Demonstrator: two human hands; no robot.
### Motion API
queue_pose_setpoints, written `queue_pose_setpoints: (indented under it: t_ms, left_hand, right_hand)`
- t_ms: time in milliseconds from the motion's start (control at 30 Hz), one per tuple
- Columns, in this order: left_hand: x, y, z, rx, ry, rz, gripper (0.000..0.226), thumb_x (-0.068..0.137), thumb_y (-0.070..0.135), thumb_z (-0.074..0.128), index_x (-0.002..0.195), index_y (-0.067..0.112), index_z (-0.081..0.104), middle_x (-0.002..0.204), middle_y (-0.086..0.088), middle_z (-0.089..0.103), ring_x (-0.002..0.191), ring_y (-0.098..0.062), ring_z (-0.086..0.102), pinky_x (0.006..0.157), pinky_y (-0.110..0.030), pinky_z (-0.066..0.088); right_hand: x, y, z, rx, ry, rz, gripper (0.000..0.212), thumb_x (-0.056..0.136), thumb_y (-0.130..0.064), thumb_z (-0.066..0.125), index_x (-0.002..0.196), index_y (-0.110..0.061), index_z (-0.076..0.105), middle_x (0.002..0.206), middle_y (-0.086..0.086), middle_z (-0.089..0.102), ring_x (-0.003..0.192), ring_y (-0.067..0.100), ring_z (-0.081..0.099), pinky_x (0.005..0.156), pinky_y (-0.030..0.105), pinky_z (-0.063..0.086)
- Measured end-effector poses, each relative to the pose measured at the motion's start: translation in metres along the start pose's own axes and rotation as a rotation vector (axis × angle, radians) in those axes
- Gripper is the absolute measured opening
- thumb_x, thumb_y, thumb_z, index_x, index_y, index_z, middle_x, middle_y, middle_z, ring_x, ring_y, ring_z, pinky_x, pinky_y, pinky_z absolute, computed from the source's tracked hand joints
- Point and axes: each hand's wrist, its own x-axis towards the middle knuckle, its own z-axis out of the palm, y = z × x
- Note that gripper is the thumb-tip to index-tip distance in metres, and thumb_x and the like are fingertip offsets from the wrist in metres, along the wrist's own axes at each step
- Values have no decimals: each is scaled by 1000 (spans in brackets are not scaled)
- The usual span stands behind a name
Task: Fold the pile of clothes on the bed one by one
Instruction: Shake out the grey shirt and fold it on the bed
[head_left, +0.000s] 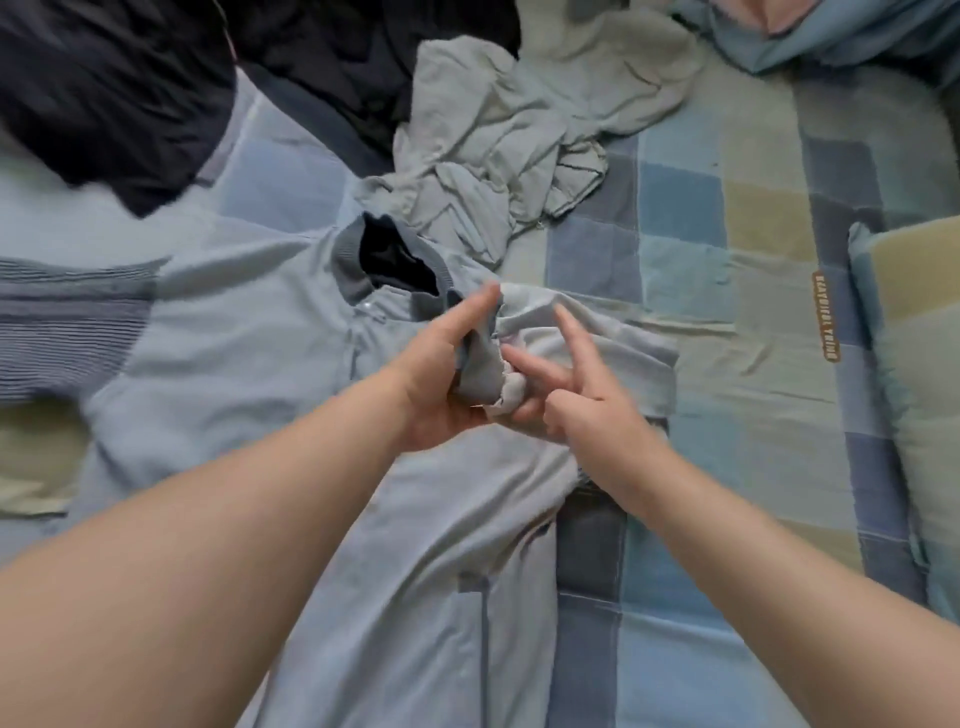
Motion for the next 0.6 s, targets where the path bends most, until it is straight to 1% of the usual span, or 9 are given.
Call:
queue_pose_setpoints:
  t_ms: [67,100,167,200,267,333,433,533,600]
  left_hand:
    - [-20,19,-48,22,132,20,27,92,34,63,112,17,66,96,-9,68,77,-23,65,80,-36,55]
    - [-28,26,-73,45,210,22,18,94,24,60,108,16,67,93,-7,68,73,-21,65,71,-31,54]
    - [-43,41,-126,73,324,18,14,95,14,57,102,15,69,88,-3,70,70,-18,65,61,-27,53]
    - [-50,49,-152,76,362,20,15,96,12,57,101,15,70,87,-2,71,70,-17,66,60,-27,54]
    - [-65,67,-208,84,430,32,15,98,11,56,103,13,70,89,-3,72,74,-17,68,64,-28,57]
    - [-81,87,-263,121,493,61,17,99,11,58,112,11,68,99,-6,73,85,-20,69,75,-35,58]
    - [-105,121,-344,206,558,115,25,99,17,60,124,12,61,114,-10,70,98,-26,69,80,-41,58]
    - [-137,165,-418,303,601,170,37,92,27,62,127,15,59,119,-13,67,107,-34,67,89,-50,58]
    - [-156,197,-473,392,637,172,44,88,33,60,130,19,58,122,-13,65,108,-36,64,92,-53,57]
  right_hand:
    - [13,-17,46,-34,-29,0,80,91,16,30,156,-30,23,115,-2,70,67,6,64,58,12,47]
    - [22,-21,68,-71,-3,-21,71,92,9,33,152,-28,30,109,-3,73,66,9,62,56,13,45]
    - [40,-26,111,-153,85,-70,60,85,-10,42,143,-28,42,106,-1,75,76,8,63,63,14,46]
    - [50,-26,131,-216,116,-95,59,82,-16,43,139,-29,45,111,-3,73,85,4,63,71,16,48]
    - [69,-25,175,-357,110,-106,56,91,-11,46,144,-29,45,129,-6,63,114,0,56,100,26,45]
    - [88,-23,223,-485,19,-99,63,95,-7,44,153,-28,36,152,-10,45,140,3,37,119,29,27]
    - [116,-18,311,-582,-105,-92,70,89,-21,41,158,-28,27,161,-16,25,150,1,16,124,30,12]
    - [144,-14,409,-623,-140,-63,78,81,-35,36,158,-31,23,165,-16,17,152,1,10,126,37,10]
    - [161,-14,475,-664,-160,-45,80,79,-46,33,158,-40,19,166,-20,11,153,5,5,126,45,9]
